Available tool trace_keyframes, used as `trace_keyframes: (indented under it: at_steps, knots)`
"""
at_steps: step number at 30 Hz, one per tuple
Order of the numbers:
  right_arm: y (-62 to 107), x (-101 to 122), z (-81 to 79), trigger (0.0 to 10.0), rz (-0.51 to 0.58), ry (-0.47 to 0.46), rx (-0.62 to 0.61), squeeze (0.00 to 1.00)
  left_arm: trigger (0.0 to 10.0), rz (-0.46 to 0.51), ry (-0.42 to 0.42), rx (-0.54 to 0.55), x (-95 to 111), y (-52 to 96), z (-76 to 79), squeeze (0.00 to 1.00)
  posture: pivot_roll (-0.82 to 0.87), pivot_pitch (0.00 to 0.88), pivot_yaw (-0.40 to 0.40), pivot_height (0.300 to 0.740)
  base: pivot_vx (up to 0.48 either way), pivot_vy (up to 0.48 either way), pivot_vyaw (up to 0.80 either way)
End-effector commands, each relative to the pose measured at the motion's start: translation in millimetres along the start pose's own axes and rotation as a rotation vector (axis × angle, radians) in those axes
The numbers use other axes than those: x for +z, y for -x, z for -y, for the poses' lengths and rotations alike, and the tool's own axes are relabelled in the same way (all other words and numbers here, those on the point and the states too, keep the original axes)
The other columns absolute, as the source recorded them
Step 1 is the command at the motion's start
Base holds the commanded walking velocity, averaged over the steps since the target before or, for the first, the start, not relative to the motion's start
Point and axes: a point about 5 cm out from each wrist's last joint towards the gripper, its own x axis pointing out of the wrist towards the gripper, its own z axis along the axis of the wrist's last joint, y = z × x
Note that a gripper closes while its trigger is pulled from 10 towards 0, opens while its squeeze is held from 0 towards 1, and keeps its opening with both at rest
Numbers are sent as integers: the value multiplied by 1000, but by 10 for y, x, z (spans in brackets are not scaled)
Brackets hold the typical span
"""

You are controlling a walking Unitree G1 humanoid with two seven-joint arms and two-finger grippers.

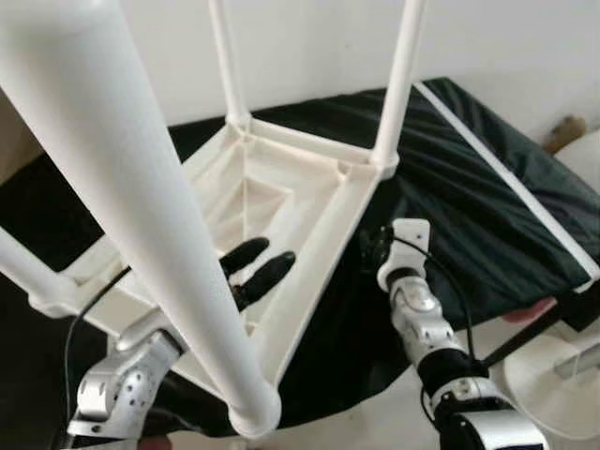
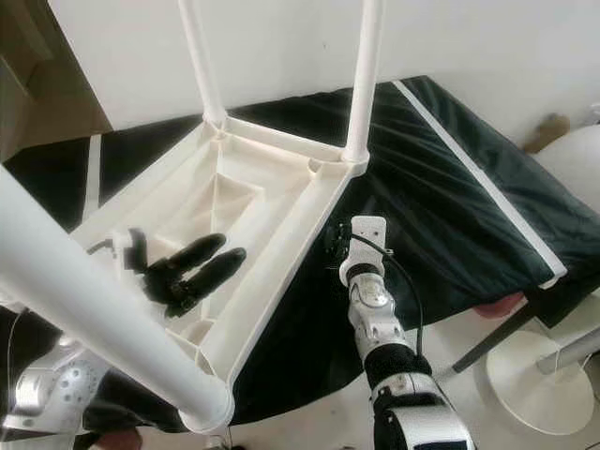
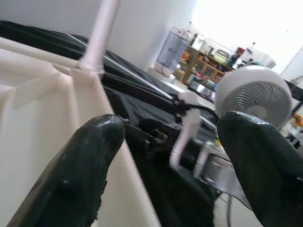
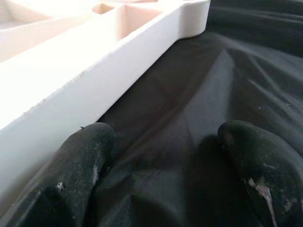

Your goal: Building children table

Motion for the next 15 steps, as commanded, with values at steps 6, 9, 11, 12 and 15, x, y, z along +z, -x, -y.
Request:
trace_keyframes:
  at_steps: [6,9,11,12,15]
  knots:
    - [-121,127,-112,10000,4,64,167,0,10000,0,60,-231,-102,-193,354,0,25,71,57,740,0,0,0]
    - [-157,164,-204,10000,5,92,245,0,10000,18,86,-268,-126,-284,447,0,29,74,51,740,0,0,0]
    - [-194,189,-317,10000,-8,105,326,0,10000,30,104,-299,-142,-387,514,0,31,76,49,740,0,0,0]
    - [-194,189,-317,10000,-8,105,326,0,10000,30,104,-299,-142,-387,514,0,31,76,49,740,0,0,0]
    - [-206,191,-364,10000,-17,119,354,0,10000,36,111,-311,-144,-427,545,0,29,79,49,740,0,0,0]
